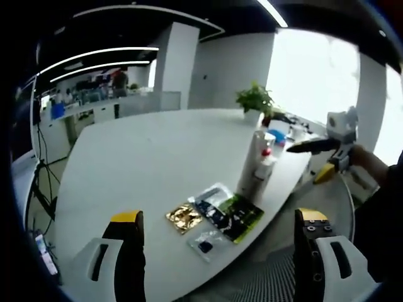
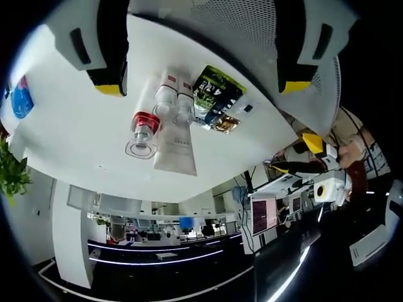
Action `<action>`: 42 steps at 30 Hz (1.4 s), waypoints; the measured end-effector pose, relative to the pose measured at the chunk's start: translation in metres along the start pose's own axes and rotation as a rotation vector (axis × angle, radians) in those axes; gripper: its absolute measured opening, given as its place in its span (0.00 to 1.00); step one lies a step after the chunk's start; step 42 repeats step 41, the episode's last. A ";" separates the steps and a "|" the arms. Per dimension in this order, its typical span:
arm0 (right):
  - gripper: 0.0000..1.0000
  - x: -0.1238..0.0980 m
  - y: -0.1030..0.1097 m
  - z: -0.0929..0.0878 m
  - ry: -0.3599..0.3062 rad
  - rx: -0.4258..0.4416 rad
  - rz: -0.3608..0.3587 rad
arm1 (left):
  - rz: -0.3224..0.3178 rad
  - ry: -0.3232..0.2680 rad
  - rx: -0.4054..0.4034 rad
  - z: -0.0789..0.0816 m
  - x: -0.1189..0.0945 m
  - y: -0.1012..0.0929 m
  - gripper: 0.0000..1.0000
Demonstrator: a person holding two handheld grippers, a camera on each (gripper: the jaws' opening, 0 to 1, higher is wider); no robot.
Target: Arrange the skincare products in the storage area until every visible bottle or jar stands upright without overlapping.
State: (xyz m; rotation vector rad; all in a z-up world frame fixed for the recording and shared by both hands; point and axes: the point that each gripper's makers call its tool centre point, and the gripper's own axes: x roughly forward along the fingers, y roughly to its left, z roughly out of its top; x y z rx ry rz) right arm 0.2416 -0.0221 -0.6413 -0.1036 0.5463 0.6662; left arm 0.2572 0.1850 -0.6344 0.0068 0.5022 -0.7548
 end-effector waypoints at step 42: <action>1.00 0.001 -0.011 -0.005 0.015 0.009 0.002 | -0.030 0.045 -0.001 -0.001 0.013 -0.001 0.97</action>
